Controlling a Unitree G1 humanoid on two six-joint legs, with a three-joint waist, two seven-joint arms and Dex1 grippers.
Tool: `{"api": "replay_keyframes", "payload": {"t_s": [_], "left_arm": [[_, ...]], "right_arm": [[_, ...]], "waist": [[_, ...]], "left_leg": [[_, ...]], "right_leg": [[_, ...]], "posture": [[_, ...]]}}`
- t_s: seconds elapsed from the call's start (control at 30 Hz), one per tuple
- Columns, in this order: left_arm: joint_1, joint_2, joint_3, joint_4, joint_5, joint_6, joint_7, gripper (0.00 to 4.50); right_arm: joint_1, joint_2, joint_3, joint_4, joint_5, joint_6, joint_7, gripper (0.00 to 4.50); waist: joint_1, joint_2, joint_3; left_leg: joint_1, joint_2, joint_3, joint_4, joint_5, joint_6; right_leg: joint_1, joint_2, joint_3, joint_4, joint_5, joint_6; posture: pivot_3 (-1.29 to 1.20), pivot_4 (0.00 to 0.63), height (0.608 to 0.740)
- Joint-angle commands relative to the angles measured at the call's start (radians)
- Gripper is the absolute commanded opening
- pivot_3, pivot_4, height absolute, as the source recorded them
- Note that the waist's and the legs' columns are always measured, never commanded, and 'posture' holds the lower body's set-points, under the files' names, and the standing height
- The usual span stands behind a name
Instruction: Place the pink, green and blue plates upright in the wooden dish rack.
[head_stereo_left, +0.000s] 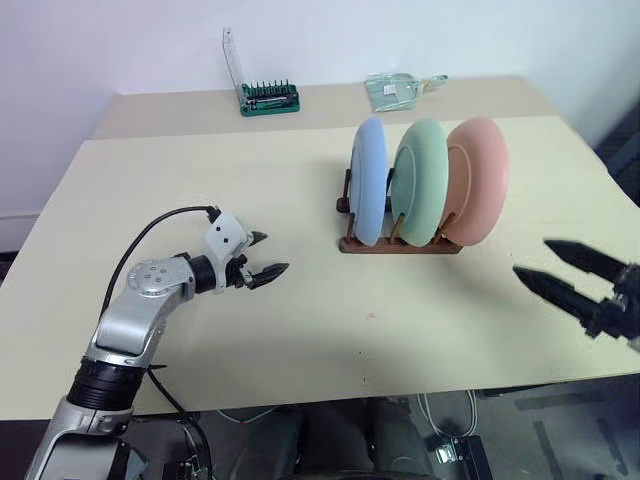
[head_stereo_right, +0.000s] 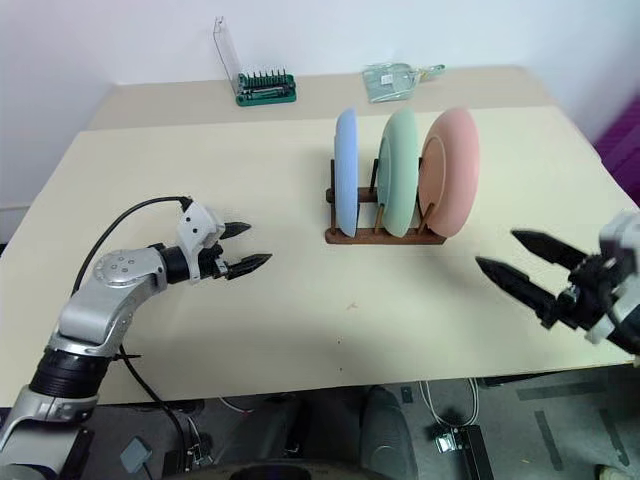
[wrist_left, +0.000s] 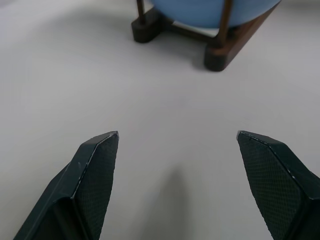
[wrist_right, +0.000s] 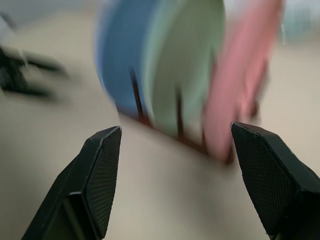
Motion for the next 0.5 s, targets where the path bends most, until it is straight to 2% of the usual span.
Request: {"api": "replay_keyframes", "payload": {"t_s": [0.03,0.1,0.17,0.3,0.5], "left_arm": [[0.012,-0.007,0.055,0.037,0.008,-0.058,0.031,3.89],[0.022,-0.01,0.061,0.052,0.021,-0.083,0.052,3.89],[0.037,-0.015,0.068,0.062,0.032,-0.099,0.072,3.89],[0.083,-0.021,0.084,0.05,0.027,-0.108,0.086,3.89],[0.134,-0.046,0.091,0.014,0.025,-0.098,0.125,3.89]], "right_arm": [[-0.021,0.018,0.129,0.093,-0.219,-0.145,-0.044,3.54],[-0.038,0.028,0.185,0.156,-0.31,-0.227,-0.046,3.54],[-0.072,0.042,0.218,0.208,-0.325,-0.255,-0.033,3.54],[-0.119,0.057,0.282,0.282,-0.371,-0.3,-0.016,3.54],[-0.138,0.05,0.311,0.315,-0.406,-0.329,0.006,3.54]], "waist": [[-0.001,0.0,0.0],[0.003,0.0,0.0],[0.005,0.0,0.0],[0.006,0.0,0.0],[0.006,0.0,0.0]], "left_leg": [[0.0,0.0,0.0,0.0,0.0,0.0],[0.001,0.0,0.0,0.0,0.0,-0.001],[0.0,0.0,0.0,0.0,0.003,-0.006],[0.0,0.0,0.0,0.0,0.003,-0.006],[-0.001,0.0,-0.001,0.0,0.003,-0.006]], "right_leg": [[0.0,0.0,0.0,0.0,0.0,0.0],[0.0,0.0,0.0,0.0,0.0,0.0],[-0.001,0.0,0.0,0.0,0.0,0.0],[0.0,0.0,0.0,-0.001,0.0,0.0],[0.0,0.0,0.0,0.0,0.0,0.0]], "posture": [[0.0,0.15,0.735],[0.0,0.15,0.735],[0.0,0.15,0.735],[0.0,0.15,0.735],[0.0,0.15,0.735]]}}
